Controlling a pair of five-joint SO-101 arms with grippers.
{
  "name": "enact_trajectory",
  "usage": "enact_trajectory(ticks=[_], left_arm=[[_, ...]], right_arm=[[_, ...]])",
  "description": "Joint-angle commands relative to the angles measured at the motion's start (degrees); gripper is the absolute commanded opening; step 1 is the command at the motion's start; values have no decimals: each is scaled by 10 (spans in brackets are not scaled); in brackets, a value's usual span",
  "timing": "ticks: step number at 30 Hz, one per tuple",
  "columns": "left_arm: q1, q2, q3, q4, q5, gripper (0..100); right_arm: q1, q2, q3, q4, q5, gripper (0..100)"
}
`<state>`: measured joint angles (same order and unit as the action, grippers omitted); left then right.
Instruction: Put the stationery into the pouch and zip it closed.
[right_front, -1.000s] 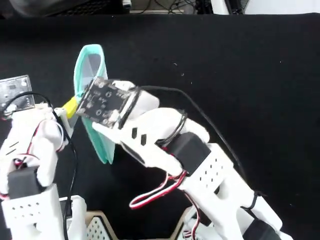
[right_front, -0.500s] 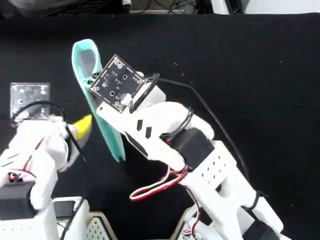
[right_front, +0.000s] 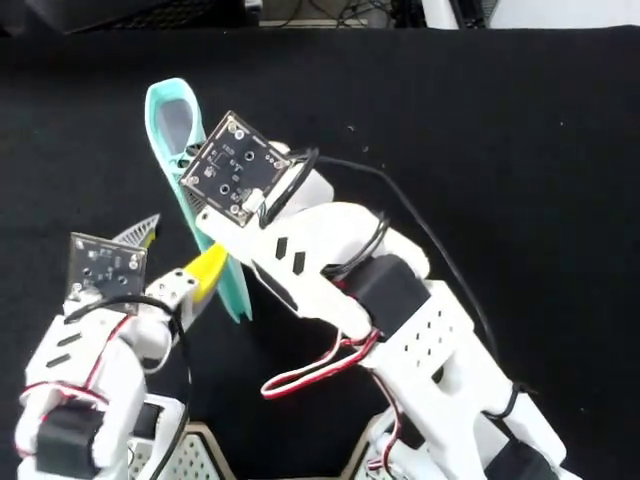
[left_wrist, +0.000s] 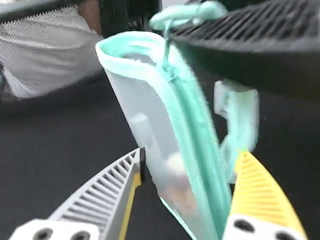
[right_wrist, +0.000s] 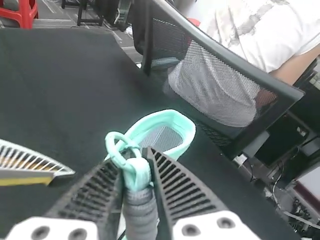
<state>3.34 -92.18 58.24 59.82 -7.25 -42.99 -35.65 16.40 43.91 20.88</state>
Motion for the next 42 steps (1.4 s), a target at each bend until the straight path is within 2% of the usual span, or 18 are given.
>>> enact_trajectory(ticks=[1,5,11,18,26,33,35,37,40,42], left_arm=[[-29,-38,50,-79,0,301],[-41,-40,71,-105,25,301],[-76,-42,68,-102,25,301],[-77,-39,58,-106,28,301],[-48,-34,93,-210,44,301],[-45,81,85,-237,40,297],[-45,105,59,-224,40,291],[-45,104,29,-189,40,220],[-45,83,-17,-131,40,11],[-45,59,-33,-108,43,73]], right_arm=[[4,-6,-22,1,12,12],[3,-6,-22,1,15,12],[4,-6,-22,1,16,12],[2,-6,-21,1,14,12],[2,-6,-20,1,15,12],[3,-6,-20,1,16,12],[3,-6,-20,1,16,12],[4,-6,-20,1,16,12],[5,-6,-20,1,17,12],[6,-6,-20,1,17,12]])
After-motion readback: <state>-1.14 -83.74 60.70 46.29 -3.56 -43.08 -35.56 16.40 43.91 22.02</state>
